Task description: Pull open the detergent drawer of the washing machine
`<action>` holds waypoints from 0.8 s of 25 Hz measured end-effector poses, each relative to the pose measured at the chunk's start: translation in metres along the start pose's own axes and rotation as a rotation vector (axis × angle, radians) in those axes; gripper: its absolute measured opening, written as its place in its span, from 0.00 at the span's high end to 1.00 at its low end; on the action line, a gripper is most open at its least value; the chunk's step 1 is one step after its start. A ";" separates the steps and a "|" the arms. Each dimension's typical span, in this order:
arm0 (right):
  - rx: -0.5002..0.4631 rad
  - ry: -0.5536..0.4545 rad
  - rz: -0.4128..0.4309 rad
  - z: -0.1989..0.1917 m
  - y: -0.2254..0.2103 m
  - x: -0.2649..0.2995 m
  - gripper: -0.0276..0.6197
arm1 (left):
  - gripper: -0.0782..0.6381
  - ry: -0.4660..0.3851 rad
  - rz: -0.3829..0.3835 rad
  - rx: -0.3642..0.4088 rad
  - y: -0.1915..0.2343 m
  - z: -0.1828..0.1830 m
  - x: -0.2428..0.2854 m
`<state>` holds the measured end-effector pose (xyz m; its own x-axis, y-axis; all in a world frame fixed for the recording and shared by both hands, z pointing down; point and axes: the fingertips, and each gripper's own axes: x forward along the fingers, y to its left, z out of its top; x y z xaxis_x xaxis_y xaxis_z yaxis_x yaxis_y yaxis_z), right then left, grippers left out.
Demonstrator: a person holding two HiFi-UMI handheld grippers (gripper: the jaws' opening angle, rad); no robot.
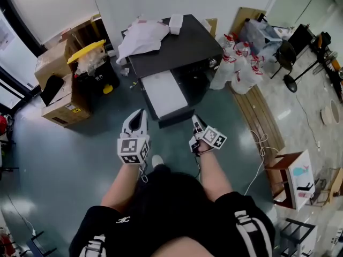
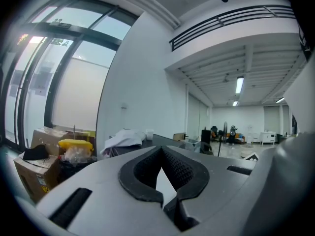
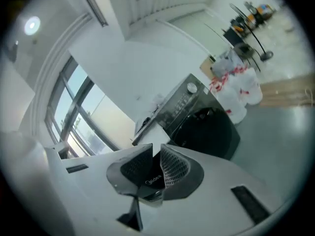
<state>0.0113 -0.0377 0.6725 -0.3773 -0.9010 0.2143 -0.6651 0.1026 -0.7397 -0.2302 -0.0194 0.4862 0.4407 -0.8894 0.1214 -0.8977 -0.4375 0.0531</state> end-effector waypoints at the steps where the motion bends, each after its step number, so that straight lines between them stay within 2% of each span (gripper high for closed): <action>1: -0.086 -0.006 -0.023 0.010 0.008 -0.006 0.89 | 0.90 -0.002 0.002 -0.001 -0.002 0.002 -0.002; 5: -0.402 -0.056 -0.060 0.050 0.051 -0.028 0.95 | 0.90 -0.012 0.011 -0.005 -0.014 0.007 -0.014; 10: -0.649 -0.174 -0.027 0.098 0.123 -0.054 0.95 | 0.90 -0.038 0.018 -0.001 -0.025 0.020 -0.029; 14: -0.747 -0.281 -0.022 0.122 0.166 -0.080 0.95 | 0.90 -0.041 0.027 -0.004 -0.030 0.023 -0.038; 20: -0.817 -0.352 -0.019 0.132 0.187 -0.118 0.95 | 0.90 -0.055 0.032 0.007 -0.047 0.030 -0.052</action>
<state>0.0167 0.0322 0.4250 -0.2310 -0.9691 -0.0859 -0.9720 0.2338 -0.0231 -0.2111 0.0435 0.4481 0.4114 -0.9089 0.0680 -0.9114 -0.4093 0.0429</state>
